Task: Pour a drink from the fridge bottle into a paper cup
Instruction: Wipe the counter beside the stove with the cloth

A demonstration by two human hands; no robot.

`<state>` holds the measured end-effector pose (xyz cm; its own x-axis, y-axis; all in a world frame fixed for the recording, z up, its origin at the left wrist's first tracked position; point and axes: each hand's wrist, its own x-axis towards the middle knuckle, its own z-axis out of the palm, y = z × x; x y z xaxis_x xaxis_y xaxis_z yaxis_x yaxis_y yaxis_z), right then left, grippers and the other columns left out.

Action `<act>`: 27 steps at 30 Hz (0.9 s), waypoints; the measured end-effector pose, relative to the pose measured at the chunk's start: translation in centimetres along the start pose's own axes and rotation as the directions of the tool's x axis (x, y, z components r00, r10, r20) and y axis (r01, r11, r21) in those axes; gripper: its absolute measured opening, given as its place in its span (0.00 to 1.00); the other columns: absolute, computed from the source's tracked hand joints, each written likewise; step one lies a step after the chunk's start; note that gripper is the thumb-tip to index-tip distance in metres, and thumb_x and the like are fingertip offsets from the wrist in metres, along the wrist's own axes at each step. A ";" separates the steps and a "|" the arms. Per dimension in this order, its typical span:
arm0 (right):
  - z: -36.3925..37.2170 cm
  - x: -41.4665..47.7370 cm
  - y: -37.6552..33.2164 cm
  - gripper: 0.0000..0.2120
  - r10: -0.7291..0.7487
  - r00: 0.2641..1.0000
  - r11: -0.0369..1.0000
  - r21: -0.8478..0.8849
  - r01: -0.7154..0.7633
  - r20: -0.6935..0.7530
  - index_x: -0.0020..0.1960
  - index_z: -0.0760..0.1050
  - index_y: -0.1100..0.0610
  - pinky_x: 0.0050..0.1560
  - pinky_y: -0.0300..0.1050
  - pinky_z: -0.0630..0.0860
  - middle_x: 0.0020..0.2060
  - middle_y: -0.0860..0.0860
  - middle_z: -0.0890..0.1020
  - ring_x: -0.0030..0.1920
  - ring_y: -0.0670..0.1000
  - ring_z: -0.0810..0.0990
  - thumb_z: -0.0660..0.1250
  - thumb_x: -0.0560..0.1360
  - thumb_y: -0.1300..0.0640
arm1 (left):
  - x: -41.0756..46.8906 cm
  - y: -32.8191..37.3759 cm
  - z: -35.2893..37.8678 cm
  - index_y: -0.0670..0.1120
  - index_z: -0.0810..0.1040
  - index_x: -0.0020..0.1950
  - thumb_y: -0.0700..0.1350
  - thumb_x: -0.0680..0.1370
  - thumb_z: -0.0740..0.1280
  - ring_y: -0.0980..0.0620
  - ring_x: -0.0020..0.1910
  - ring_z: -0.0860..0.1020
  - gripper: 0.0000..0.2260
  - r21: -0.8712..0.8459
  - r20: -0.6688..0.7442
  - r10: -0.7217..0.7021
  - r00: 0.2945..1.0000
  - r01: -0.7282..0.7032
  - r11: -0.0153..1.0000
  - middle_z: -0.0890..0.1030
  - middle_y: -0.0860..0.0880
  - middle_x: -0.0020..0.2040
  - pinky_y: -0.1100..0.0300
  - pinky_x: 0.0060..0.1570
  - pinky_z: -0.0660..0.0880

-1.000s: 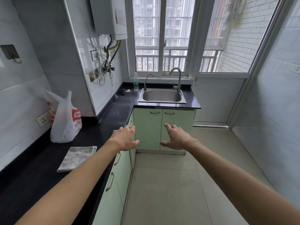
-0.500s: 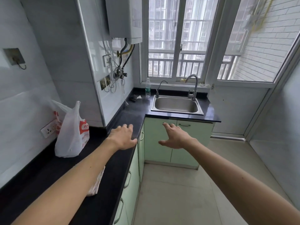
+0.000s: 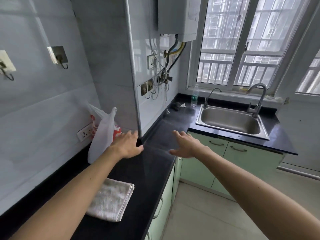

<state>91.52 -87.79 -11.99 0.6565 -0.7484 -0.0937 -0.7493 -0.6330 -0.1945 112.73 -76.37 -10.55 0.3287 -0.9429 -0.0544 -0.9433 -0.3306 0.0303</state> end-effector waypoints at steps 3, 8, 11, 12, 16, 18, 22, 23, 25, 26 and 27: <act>-0.2 4.9 -1.1 0.43 -0.085 0.996 0.996 0.002 0.085 0.007 0.79 0.51 0.52 0.63 0.59 0.73 0.71 0.57 0.67 0.70 0.62 0.66 0.68 0.73 0.38 | 2.2 -2.1 -0.1 0.45 0.63 0.75 0.59 0.78 0.62 0.42 0.68 0.73 0.30 -0.023 0.011 -0.087 0.996 0.087 0.996 0.71 0.44 0.71 0.45 0.60 0.75; 0.0 12.4 -3.8 0.43 -0.233 0.969 0.972 0.032 0.231 0.079 0.78 0.51 0.53 0.62 0.60 0.72 0.70 0.57 0.67 0.70 0.62 0.66 0.68 0.74 0.38 | 4.6 -6.2 0.2 0.45 0.65 0.72 0.60 0.78 0.62 0.40 0.63 0.75 0.28 -0.040 0.035 -0.257 0.966 0.258 0.965 0.74 0.42 0.67 0.47 0.57 0.75; 0.6 15.8 -5.9 0.42 -0.315 0.941 0.949 0.041 0.312 0.127 0.79 0.50 0.53 0.65 0.60 0.70 0.71 0.57 0.66 0.71 0.63 0.65 0.67 0.74 0.38 | 4.8 -8.1 0.6 0.43 0.67 0.68 0.58 0.79 0.62 0.41 0.61 0.77 0.25 -0.024 0.053 -0.335 0.941 0.337 0.941 0.75 0.42 0.65 0.48 0.54 0.76; 1.0 16.6 -6.6 0.43 -0.347 0.927 0.938 0.044 0.344 0.141 0.79 0.49 0.52 0.67 0.60 0.70 0.72 0.57 0.65 0.71 0.63 0.65 0.67 0.75 0.38 | 4.8 -8.6 0.9 0.44 0.66 0.69 0.58 0.79 0.62 0.42 0.61 0.76 0.25 -0.015 0.057 -0.360 0.931 0.361 0.932 0.75 0.42 0.66 0.48 0.55 0.76; 3.4 18.9 -9.6 0.43 -0.494 0.842 0.869 0.086 0.487 0.216 0.80 0.48 0.50 0.68 0.58 0.69 0.73 0.56 0.66 0.71 0.61 0.67 0.66 0.75 0.39 | 2.7 -11.0 2.9 0.44 0.64 0.72 0.58 0.78 0.63 0.40 0.66 0.73 0.27 -0.007 0.122 -0.484 0.866 0.489 0.872 0.72 0.42 0.69 0.45 0.60 0.74; 5.1 19.5 -11.6 0.43 -0.549 0.794 0.834 0.106 0.542 0.262 0.80 0.48 0.50 0.67 0.58 0.70 0.73 0.56 0.66 0.70 0.62 0.68 0.66 0.74 0.39 | 0.6 -12.3 4.3 0.44 0.63 0.72 0.60 0.78 0.62 0.40 0.66 0.73 0.28 0.007 0.143 -0.542 0.828 0.547 0.837 0.71 0.41 0.69 0.44 0.61 0.74; 8.6 19.1 -16.4 0.42 -0.638 0.678 0.756 0.126 0.643 0.366 0.80 0.48 0.52 0.68 0.59 0.69 0.74 0.58 0.64 0.72 0.62 0.67 0.66 0.76 0.40 | -4.9 -14.5 6.6 0.44 0.60 0.76 0.60 0.79 0.61 0.39 0.67 0.71 0.31 0.009 0.194 -0.667 0.719 0.679 0.734 0.70 0.40 0.71 0.44 0.61 0.73; 9.6 18.7 -17.6 0.42 -0.658 0.648 0.734 0.133 0.666 0.384 0.80 0.48 0.53 0.68 0.58 0.69 0.73 0.58 0.64 0.71 0.62 0.68 0.66 0.77 0.40 | -6.5 -14.9 7.1 0.44 0.60 0.76 0.60 0.79 0.61 0.39 0.67 0.72 0.31 0.008 0.204 -0.693 0.692 0.706 0.708 0.70 0.40 0.70 0.44 0.59 0.73; 11.4 17.7 -19.8 0.41 -0.698 0.588 0.686 0.144 0.713 0.409 0.80 0.48 0.54 0.68 0.56 0.69 0.72 0.58 0.66 0.70 0.61 0.68 0.66 0.77 0.40 | -9.6 -15.7 8.2 0.44 0.61 0.75 0.59 0.79 0.61 0.40 0.65 0.73 0.30 0.009 0.222 -0.736 0.640 0.753 0.658 0.71 0.41 0.69 0.44 0.58 0.73; 12.2 17.1 -20.9 0.41 -0.713 0.562 0.665 0.149 0.732 0.420 0.80 0.48 0.54 0.68 0.55 0.68 0.72 0.58 0.66 0.70 0.61 0.68 0.66 0.77 0.41 | -11.1 -16.0 8.8 0.43 0.61 0.75 0.59 0.79 0.61 0.40 0.65 0.73 0.30 0.008 0.231 -0.756 0.613 0.775 0.631 0.71 0.41 0.69 0.44 0.57 0.73; 13.0 16.5 -21.8 0.41 -0.725 0.539 0.647 0.154 0.747 0.429 0.80 0.49 0.55 0.68 0.55 0.68 0.72 0.58 0.66 0.70 0.61 0.67 0.66 0.77 0.41 | -12.6 -16.2 9.4 0.43 0.61 0.76 0.59 0.79 0.61 0.40 0.65 0.73 0.30 0.007 0.243 -0.773 0.586 0.796 0.605 0.71 0.41 0.69 0.44 0.58 0.73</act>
<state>119.81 -83.76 -21.97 0.9339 0.1403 -0.3289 0.0190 -0.9380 -0.3462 123.46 -58.73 -19.76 0.9106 -0.2868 -0.2975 -0.3097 -0.9503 -0.0317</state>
